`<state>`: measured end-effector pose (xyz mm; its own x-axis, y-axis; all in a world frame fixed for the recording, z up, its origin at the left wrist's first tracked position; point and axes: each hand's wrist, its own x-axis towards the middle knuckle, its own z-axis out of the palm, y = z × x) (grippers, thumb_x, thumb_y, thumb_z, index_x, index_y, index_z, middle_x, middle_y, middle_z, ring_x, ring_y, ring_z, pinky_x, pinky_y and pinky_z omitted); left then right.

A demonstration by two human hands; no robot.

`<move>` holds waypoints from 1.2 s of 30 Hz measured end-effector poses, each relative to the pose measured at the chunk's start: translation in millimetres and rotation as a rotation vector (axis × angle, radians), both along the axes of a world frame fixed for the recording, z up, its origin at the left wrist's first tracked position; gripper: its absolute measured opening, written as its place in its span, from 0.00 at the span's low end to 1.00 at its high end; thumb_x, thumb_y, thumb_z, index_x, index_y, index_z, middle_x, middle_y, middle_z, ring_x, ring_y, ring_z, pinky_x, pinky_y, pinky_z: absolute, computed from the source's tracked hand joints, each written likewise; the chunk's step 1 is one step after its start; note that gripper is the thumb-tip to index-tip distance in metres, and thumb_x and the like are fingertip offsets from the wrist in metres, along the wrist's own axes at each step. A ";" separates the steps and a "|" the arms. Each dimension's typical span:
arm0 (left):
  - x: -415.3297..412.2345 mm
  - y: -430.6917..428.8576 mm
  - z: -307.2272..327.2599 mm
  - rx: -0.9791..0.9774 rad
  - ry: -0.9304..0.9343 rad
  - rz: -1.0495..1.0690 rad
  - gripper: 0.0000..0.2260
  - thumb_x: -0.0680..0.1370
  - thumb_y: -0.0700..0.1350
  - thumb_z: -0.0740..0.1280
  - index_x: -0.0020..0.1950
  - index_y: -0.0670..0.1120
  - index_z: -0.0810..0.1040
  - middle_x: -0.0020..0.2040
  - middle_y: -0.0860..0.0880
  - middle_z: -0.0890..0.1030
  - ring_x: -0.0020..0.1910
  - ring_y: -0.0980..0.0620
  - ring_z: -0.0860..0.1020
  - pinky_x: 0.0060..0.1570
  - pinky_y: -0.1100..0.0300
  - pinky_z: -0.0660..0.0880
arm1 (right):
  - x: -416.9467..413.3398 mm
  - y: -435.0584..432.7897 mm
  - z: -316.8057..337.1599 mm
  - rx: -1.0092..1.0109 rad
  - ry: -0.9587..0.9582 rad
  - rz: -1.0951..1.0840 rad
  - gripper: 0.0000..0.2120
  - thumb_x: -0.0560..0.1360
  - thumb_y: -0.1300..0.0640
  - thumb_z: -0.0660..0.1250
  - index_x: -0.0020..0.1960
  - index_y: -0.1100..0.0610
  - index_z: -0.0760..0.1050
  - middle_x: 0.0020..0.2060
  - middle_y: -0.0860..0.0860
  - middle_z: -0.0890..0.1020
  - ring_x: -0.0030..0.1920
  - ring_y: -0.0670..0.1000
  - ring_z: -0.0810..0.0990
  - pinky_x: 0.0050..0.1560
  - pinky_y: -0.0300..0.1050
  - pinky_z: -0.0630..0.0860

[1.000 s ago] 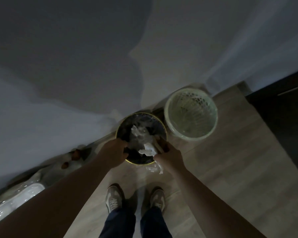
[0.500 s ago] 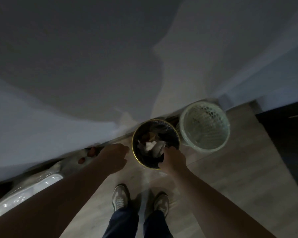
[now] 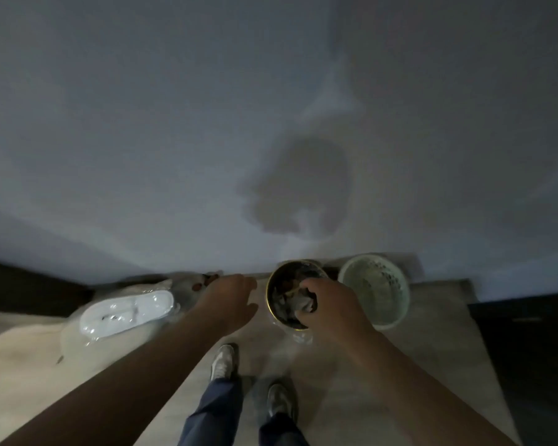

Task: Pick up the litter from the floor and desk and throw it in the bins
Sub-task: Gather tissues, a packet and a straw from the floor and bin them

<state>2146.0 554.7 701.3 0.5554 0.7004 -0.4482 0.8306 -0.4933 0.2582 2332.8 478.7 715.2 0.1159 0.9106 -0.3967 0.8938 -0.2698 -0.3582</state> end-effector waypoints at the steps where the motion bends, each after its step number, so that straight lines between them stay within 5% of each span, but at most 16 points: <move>1: -5.0 -11.7 15.7 0.009 -0.018 0.039 0.20 0.78 0.53 0.63 0.68 0.49 0.70 0.65 0.49 0.74 0.64 0.50 0.72 0.61 0.59 0.68 | -4.4 -3.3 17.2 0.020 0.014 0.040 0.22 0.68 0.48 0.70 0.60 0.53 0.77 0.55 0.52 0.81 0.57 0.54 0.78 0.58 0.47 0.73; 12: -139.6 -133.7 159.7 0.146 -0.077 0.583 0.19 0.77 0.50 0.65 0.67 0.48 0.73 0.64 0.48 0.77 0.63 0.48 0.74 0.60 0.58 0.70 | -124.5 -22.0 159.9 0.132 0.055 0.584 0.21 0.70 0.48 0.70 0.62 0.52 0.75 0.57 0.50 0.78 0.59 0.52 0.75 0.57 0.46 0.73; 16: -222.3 -196.6 176.7 0.207 0.001 0.772 0.21 0.78 0.53 0.63 0.70 0.49 0.69 0.65 0.48 0.74 0.63 0.48 0.73 0.61 0.57 0.70 | -217.8 -39.8 180.8 0.183 0.085 0.800 0.17 0.70 0.50 0.68 0.58 0.54 0.77 0.54 0.51 0.79 0.56 0.53 0.76 0.54 0.47 0.74; 25: -435.7 -395.2 208.4 0.266 0.120 1.275 0.17 0.78 0.54 0.62 0.64 0.48 0.72 0.59 0.49 0.77 0.58 0.48 0.76 0.56 0.54 0.73 | -491.0 -154.5 204.0 0.238 0.146 1.315 0.23 0.71 0.49 0.67 0.66 0.49 0.73 0.59 0.49 0.76 0.60 0.51 0.75 0.57 0.42 0.71; 36: -603.7 -545.5 207.6 0.266 0.078 1.612 0.20 0.78 0.54 0.63 0.69 0.51 0.69 0.62 0.51 0.76 0.61 0.52 0.74 0.58 0.60 0.71 | -720.3 -263.4 210.4 0.238 0.187 1.568 0.22 0.73 0.51 0.65 0.67 0.49 0.71 0.61 0.46 0.75 0.62 0.48 0.73 0.59 0.42 0.70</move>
<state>1542.3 9.2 908.9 -0.8014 0.5573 -0.2171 0.5070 0.8255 0.2479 1612.5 215.4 925.6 -0.9840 0.1171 -0.1346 0.1610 0.9077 -0.3874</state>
